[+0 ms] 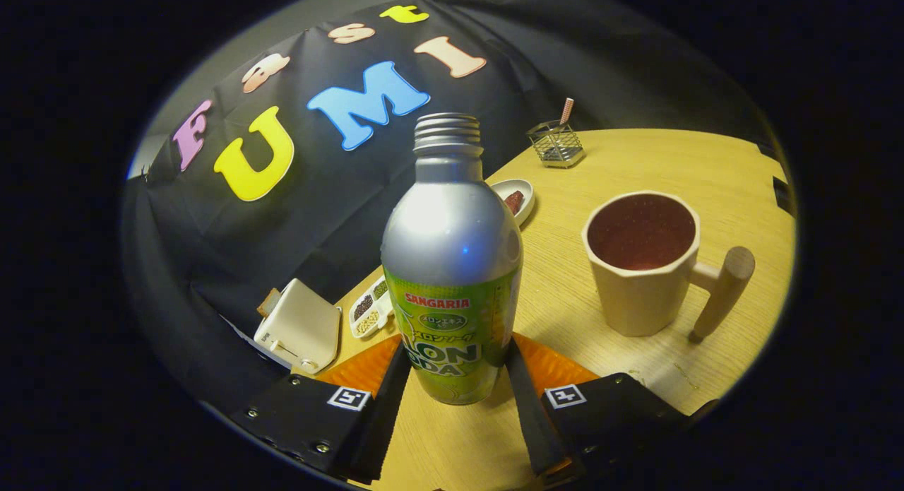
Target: Take the bottle from table, then pour the juice into the cup, finally place the bottle on the coaster
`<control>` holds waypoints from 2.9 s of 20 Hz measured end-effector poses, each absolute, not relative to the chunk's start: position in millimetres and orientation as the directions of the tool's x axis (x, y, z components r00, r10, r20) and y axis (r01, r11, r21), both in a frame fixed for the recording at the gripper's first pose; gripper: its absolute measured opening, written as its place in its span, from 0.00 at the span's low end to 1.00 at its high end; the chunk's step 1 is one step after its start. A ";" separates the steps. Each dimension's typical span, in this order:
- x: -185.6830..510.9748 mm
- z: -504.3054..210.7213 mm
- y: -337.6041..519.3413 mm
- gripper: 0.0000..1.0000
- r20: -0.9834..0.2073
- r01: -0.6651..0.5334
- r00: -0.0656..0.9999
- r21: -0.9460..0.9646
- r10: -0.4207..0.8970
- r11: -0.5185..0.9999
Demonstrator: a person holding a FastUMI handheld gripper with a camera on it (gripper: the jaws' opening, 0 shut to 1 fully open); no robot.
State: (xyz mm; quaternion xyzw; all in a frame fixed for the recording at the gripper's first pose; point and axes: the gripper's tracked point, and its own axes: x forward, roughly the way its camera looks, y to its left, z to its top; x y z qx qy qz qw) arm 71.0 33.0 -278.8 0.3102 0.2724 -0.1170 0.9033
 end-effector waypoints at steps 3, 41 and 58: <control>82.9 -274.7 44.5 0.75 -0.561 0.357 0.825 0.431 -0.064 0.829; 169.7 -330.2 38.3 0.91 -0.572 0.170 0.811 0.028 -0.123 0.985; 89.1 -131.0 27.7 0.97 -0.307 0.063 0.951 0.060 -0.042 0.996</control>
